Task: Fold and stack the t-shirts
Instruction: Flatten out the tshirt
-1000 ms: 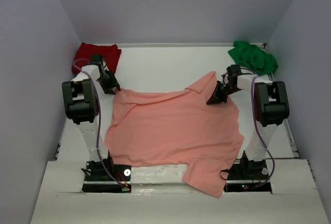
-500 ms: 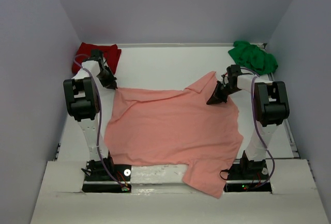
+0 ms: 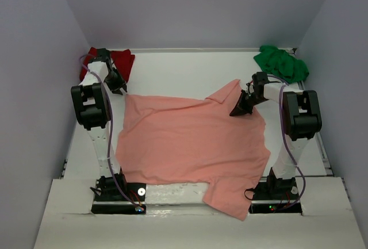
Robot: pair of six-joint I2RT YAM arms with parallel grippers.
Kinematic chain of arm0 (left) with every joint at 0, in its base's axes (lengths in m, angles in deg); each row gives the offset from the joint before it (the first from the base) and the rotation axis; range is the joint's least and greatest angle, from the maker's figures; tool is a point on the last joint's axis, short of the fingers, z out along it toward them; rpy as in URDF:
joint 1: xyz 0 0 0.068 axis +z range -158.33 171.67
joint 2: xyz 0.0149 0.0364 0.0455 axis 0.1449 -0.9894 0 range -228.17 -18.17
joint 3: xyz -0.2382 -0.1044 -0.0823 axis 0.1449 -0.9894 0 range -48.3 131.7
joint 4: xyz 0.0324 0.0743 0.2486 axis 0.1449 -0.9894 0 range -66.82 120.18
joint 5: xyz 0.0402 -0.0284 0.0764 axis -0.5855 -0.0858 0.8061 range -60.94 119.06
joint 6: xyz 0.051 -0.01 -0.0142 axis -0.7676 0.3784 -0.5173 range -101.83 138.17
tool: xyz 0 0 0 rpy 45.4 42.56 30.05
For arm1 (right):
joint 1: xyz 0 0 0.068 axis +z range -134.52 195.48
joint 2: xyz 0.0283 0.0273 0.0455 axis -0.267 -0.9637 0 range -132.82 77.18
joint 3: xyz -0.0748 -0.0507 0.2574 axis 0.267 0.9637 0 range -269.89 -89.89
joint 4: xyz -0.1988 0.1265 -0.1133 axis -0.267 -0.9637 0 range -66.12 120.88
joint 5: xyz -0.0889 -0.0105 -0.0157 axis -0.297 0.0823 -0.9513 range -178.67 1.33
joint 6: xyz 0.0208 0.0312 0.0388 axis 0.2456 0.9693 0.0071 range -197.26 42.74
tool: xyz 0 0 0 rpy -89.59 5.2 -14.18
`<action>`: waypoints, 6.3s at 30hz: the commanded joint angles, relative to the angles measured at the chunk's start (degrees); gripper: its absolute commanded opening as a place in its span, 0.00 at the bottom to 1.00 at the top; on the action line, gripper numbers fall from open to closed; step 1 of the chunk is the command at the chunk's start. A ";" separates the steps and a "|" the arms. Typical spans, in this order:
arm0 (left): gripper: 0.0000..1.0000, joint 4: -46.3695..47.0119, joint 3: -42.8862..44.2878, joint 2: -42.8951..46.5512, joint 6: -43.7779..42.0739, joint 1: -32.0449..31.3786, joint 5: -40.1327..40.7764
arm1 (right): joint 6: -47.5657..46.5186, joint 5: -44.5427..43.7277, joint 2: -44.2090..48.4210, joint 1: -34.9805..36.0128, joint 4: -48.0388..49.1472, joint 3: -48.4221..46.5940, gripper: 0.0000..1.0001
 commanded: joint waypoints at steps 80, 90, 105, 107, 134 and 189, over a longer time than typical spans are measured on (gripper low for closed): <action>0.47 9.39 -26.98 19.45 -0.82 -2.14 -24.17 | -0.99 -3.64 -3.55 1.50 -0.93 -1.11 0.00; 0.42 10.27 -27.17 15.23 0.23 -2.76 -19.52 | -0.99 -3.64 -3.46 1.50 -1.02 -1.37 0.00; 0.00 4.21 -10.92 4.33 -1.44 -2.76 -11.26 | -1.60 -3.99 -3.55 1.50 -1.46 -1.99 0.00; 0.00 3.77 -7.66 3.10 -1.26 -2.76 -10.11 | -1.78 -3.99 -3.55 1.50 -1.54 -1.90 0.00; 0.00 -2.21 -10.19 15.74 0.06 -9.60 -16.43 | -1.87 -4.17 -3.29 1.50 -1.63 -1.55 0.00; 0.00 8.16 -16.35 4.94 2.43 -16.91 -3.17 | -2.57 -4.34 -1.88 1.50 -2.25 -1.02 0.00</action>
